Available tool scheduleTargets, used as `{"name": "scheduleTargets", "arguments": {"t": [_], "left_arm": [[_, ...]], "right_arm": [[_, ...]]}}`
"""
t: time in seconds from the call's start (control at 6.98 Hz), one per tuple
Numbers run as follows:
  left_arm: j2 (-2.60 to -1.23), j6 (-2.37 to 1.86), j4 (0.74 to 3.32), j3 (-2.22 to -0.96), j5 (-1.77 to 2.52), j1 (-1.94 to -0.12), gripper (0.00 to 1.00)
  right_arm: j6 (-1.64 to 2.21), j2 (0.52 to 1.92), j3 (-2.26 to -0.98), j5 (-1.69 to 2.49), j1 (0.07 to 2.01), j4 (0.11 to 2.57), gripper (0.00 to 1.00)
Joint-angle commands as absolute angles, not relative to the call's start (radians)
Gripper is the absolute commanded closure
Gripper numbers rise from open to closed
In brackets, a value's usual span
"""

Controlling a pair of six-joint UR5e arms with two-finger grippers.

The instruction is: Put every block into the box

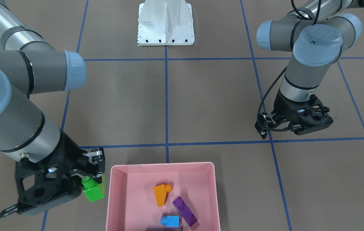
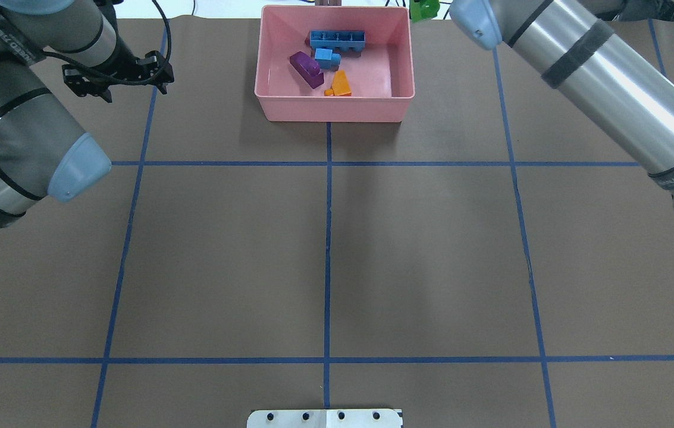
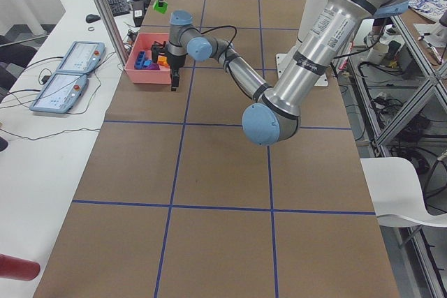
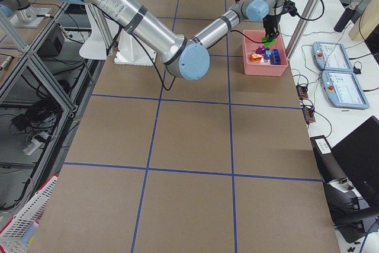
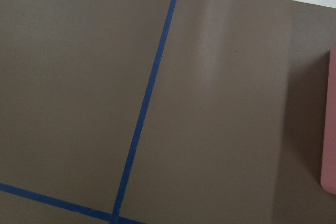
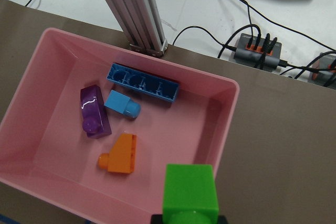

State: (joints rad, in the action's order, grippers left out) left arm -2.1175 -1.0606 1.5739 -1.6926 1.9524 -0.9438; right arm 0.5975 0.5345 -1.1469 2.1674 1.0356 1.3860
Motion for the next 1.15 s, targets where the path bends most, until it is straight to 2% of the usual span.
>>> {"name": "scheduleTargets", "arguments": {"t": [0.0, 0.29, 0.43, 0.57, 0.86, 1.0], "left_arm": [[-2.018, -1.04, 1.615, -1.753, 1.993, -0.945, 0.0], [-1.999, -1.04, 1.615, -1.77, 1.993, -0.943, 0.0], [-1.987, -1.04, 1.615, -1.776, 1.985, -0.943, 0.0], [-1.938, -1.037, 1.615, -1.825, 1.983, -0.943, 0.0], [-1.83, -0.859, 1.605, -1.917, 1.988, -0.968, 0.0], [-1.778, -0.8, 1.603, -1.951, 1.983, -0.971, 0.0]], "right_arm": [[0.702, 0.413, -0.931, 2.004, 0.919, 1.214, 1.0], [0.721, 0.4, -0.85, 1.985, 0.907, 1.14, 1.0], [0.722, 0.399, -0.85, 1.986, 0.905, 1.14, 0.56], [0.732, 0.4, -0.85, 1.987, 0.905, 1.14, 0.01], [0.756, 0.399, -0.888, 1.994, 0.914, 1.182, 0.01], [0.744, 0.397, -0.955, 1.996, 0.916, 1.341, 0.01]]}}
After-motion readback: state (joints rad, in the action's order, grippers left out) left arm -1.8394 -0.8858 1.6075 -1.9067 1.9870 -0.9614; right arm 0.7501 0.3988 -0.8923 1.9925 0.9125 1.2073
